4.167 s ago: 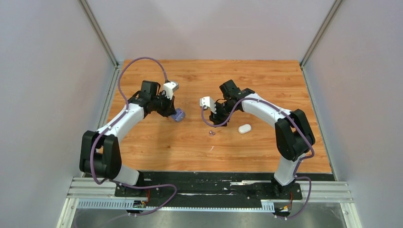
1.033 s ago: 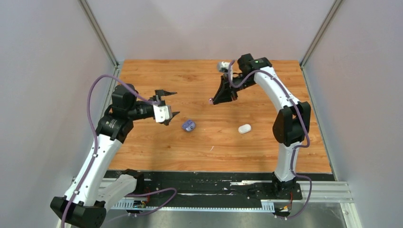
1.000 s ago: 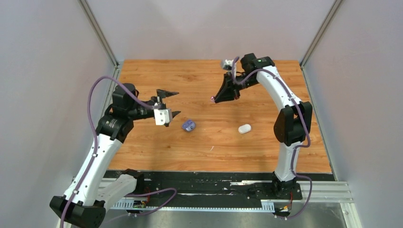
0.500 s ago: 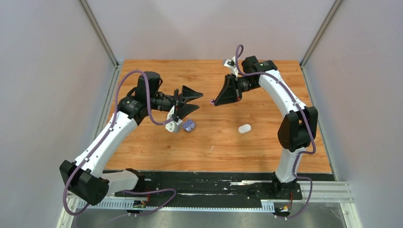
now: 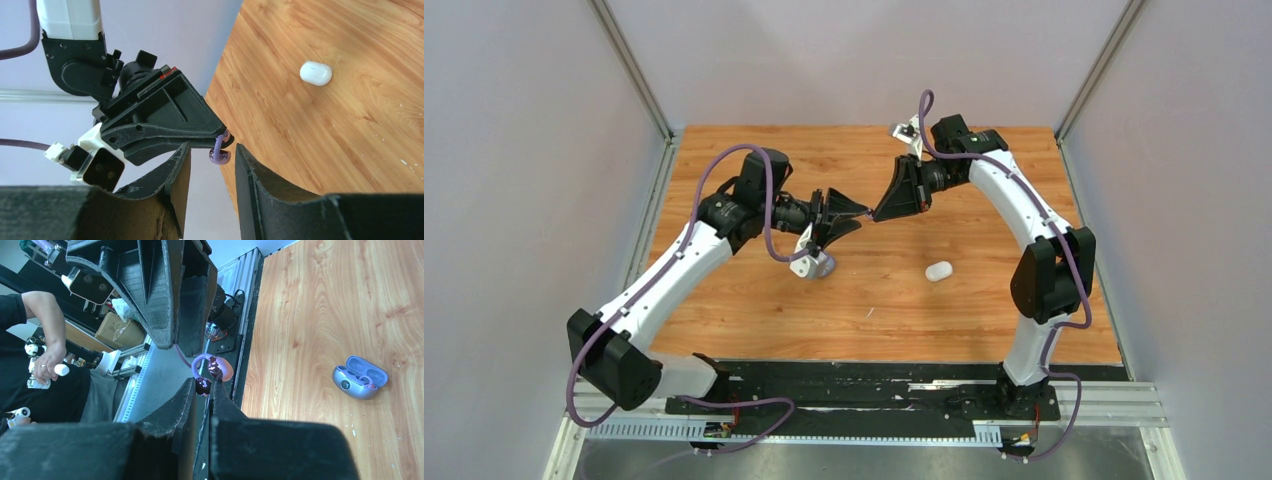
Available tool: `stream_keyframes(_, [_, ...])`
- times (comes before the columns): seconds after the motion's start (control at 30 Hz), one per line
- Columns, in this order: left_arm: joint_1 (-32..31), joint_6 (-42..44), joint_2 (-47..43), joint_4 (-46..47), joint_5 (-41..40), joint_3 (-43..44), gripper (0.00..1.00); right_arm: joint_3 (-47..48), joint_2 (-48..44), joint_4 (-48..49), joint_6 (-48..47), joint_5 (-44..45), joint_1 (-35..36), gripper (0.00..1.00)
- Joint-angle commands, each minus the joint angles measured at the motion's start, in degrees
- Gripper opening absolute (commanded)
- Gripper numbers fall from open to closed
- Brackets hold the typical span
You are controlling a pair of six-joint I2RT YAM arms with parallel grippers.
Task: Insert the wireless bluetooth earbuds into the charging case
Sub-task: Pick up the earbud from the center of the board.
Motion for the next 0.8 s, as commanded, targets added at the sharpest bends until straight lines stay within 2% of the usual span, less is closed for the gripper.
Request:
stream_keyframes(0.0, [-1.3,0.8,1.5,0.0,-1.9,2.3,0.42,-0.4,-2.5,2.6,1.1,-19.6,0.7,0.0])
stream_keyframes(0.13, [-1.8,-0.6,2.8,1.4,-3.9,2.9,0.32,-0.7,-2.8,2.9,1.3,-19.1,0.9,0.01])
stream_keyframes(0.4, [-2.3,-2.4,4.3,3.8,-6.4,3.6,0.21,-0.6,-2.7,3.4,1.9,-18.4,0.9,0.0])
stream_keyframes(0.47, [-2.4,-2.5,4.4,3.9,-6.8,3.8,0.14,-0.6,-2.7,3.5,2.0,-18.2,0.9,0.0])
stream_keyframes(0.5, [-2.5,-2.5,4.4,3.9,-7.0,3.9,0.05,-0.6,-2.6,3.5,2.1,-18.0,1.0,0.0])
stream_keyframes(0.57, [-2.7,-2.7,4.2,3.8,-7.3,3.8,0.0,-0.6,-2.5,3.6,2.4,-17.7,0.8,0.01])
stream_keyframes(0.63, [-2.8,-3.8,3.9,3.8,-7.5,4.1,0.0,-0.3,-2.4,3.6,2.2,-17.1,0.7,0.08])
stream_keyframes(0.77, [-3.0,-8.1,3.8,1.8,-9.0,5.5,0.0,2.0,-2.4,3.6,1.0,-13.5,-0.2,0.3])
